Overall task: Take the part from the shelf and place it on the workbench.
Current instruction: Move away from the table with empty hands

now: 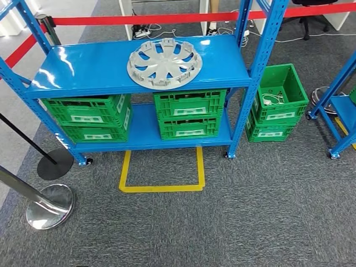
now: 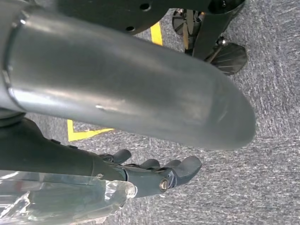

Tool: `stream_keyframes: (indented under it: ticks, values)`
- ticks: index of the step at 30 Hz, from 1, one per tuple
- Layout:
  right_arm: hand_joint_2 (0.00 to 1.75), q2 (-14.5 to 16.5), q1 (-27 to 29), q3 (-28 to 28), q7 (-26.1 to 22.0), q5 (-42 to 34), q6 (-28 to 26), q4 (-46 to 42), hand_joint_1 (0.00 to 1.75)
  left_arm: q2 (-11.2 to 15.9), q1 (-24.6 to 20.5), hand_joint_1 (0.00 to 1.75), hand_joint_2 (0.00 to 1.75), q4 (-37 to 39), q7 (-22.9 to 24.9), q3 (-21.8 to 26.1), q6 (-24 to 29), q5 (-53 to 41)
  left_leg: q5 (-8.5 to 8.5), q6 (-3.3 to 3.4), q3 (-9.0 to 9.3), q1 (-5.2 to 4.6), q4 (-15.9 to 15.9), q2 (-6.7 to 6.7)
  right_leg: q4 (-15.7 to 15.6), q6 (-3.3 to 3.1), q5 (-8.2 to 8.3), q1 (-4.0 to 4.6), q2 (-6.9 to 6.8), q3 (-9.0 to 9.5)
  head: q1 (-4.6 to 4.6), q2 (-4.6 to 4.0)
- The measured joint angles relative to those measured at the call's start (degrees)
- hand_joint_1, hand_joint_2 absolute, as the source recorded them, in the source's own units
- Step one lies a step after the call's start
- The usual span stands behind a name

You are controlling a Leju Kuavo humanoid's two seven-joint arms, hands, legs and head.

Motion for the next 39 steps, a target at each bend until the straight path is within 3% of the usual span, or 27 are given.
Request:
stream_keyframes:
  ticks: [1,2,3,5,8,9,10,14,15,19,27,38,39]
  values:
    - [0.0,-0.01,-0.04,0.0,0.01,-0.02,0.01,0.0,0.0,0.15,-0.01,0.0,0.0,0.37,0.25,0.0,-0.21,0.0,0.09,0.89,-0.01,-0.04,-0.14,0.0,0.01,-0.05,0.02,0.05,-0.07,-0.01,0.01,0.0]
    - [0.0,-0.01,-0.07,0.0,0.01,-0.02,0.03,0.0,0.0,0.28,0.0,0.0,0.0,0.71,0.46,0.0,-0.43,0.0,0.19,1.06,-0.05,-0.07,-0.18,0.0,-0.01,-0.1,0.05,0.1,-0.11,-0.02,-0.04,0.0]
    - [0.0,-0.01,-0.07,0.0,0.02,-0.02,0.04,0.0,0.0,0.38,0.01,0.0,0.0,0.98,0.61,0.0,-0.59,0.0,0.33,0.73,-0.06,-0.04,-0.23,0.0,0.0,-0.15,0.06,0.17,-0.12,-0.04,-0.06,0.01]
    - [0.0,-0.01,-0.06,0.0,0.04,-0.02,0.08,0.0,0.0,0.5,-0.01,0.0,0.0,1.41,0.74,0.0,-0.77,0.0,0.47,-0.78,-0.04,0.12,-0.46,0.0,0.04,-0.28,0.08,0.32,-0.12,-0.14,-0.04,0.01]
    - [0.0,-0.01,-0.06,0.0,0.04,-0.02,0.09,0.0,0.0,0.57,-0.02,0.0,0.0,1.87,0.76,0.0,-0.82,0.0,0.62,-4.08,-0.04,0.49,-0.88,0.0,0.1,-0.41,0.13,0.46,-0.14,-0.35,-0.02,0.0]
    - [0.0,-0.01,-0.06,0.0,0.04,-0.02,0.09,0.0,0.0,0.59,-0.02,0.0,0.0,2.02,0.78,0.0,-0.82,0.0,0.62,-4.6,-0.05,0.55,-0.94,0.0,0.1,-0.43,0.14,0.48,-0.15,-0.38,0.0,0.0]
    - [0.0,-0.01,-0.05,0.0,0.07,-0.02,0.09,0.0,0.0,0.64,-0.02,0.0,0.0,2.17,0.82,0.0,-0.85,0.0,0.62,-4.71,-0.07,0.56,-0.95,0.0,0.09,-0.44,0.16,0.47,-0.15,-0.38,0.0,0.0]
    - [0.0,-0.01,-0.06,0.0,0.63,-0.14,0.26,0.0,0.0,0.93,-0.06,0.0,1.75,2.75,1.51,0.0,-1.71,0.02,0.62,-4.63,-0.09,0.44,-0.94,0.0,-0.07,-0.33,0.24,0.33,-0.15,-0.3,0.0,0.01]
    - [0.0,-0.01,-0.06,0.0,0.82,-0.23,0.34,0.0,0.0,0.98,-0.06,0.0,1.75,2.87,1.67,0.0,-1.98,0.03,0.64,-4.58,-0.11,0.41,-0.94,0.0,-0.14,-0.27,0.28,0.3,-0.15,-0.28,0.01,0.0]
    - [1.75,-0.01,-0.06,-0.01,1.15,-0.5,0.61,0.0,0.0,1.14,-0.06,0.0,1.75,3.2,1.94,0.0,-2.84,0.2,0.69,-4.41,-0.17,0.34,-0.93,0.0,-0.34,-0.12,0.41,0.23,-0.16,-0.22,0.02,0.01]
    - [1.75,-0.18,0.04,0.52,1.63,-1.89,1.79,-0.01,0.0,1.66,0.1,0.0,1.75,3.42,2.23,-1.1,-4.48,1.22,0.63,-4.19,-0.17,0.19,-0.92,0.0,-0.41,-0.03,0.46,0.08,-0.16,-0.2,0.01,0.0]
    - [1.75,-2.02,1.39,8.84,3.57,-12.11,3.57,-0.67,0.0,4.1,1.59,0.0,1.75,3.39,4.71,-12.47,-9.69,12.27,0.62,-4.17,-0.17,0.19,-0.92,0.0,-0.41,-0.02,0.46,0.08,-0.16,-0.2,0.0,0.0]
    - [1.31,-2.22,1.56,9.86,3.7,-13.1,3.69,-0.8,0.0,4.37,1.76,0.0,1.75,3.39,4.93,-13.73,-10.19,13.37,0.62,-4.17,-0.17,0.19,-0.92,0.0,-0.41,-0.02,0.46,0.08,-0.16,-0.2,0.0,0.0]
